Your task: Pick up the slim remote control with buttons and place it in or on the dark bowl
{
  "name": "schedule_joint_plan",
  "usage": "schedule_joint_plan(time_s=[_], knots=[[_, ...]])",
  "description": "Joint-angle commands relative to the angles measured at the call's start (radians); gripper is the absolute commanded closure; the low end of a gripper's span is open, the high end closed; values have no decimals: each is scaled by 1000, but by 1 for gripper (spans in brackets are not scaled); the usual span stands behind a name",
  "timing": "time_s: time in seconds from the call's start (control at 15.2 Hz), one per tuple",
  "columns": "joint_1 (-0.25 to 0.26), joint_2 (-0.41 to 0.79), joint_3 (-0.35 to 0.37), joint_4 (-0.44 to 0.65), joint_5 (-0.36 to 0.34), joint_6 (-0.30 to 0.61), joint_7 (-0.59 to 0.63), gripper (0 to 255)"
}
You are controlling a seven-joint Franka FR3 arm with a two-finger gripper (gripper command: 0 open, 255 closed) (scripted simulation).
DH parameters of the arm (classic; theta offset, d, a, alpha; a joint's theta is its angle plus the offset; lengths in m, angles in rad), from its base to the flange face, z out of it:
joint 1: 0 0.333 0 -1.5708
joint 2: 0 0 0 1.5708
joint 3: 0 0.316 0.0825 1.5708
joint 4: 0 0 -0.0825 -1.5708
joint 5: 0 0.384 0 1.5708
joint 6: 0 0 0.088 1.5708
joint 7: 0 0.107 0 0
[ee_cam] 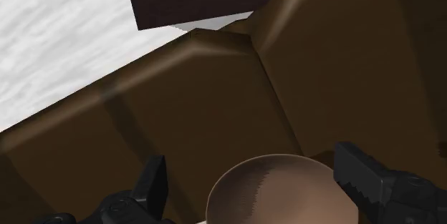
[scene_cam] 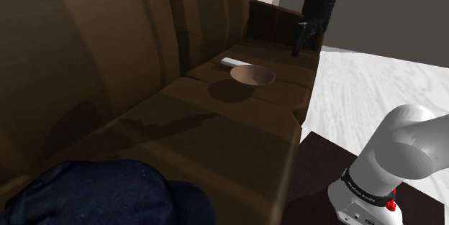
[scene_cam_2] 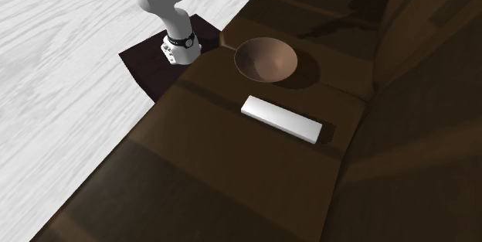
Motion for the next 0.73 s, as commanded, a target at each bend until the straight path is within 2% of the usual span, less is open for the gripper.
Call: schedule_joint_plan(time_s=[0.0, 0.66], knots=[[0, 0, 0, 0, 0, 0, 0, 0], [-5, 337, -119, 120, 2, 218, -161, 0]])
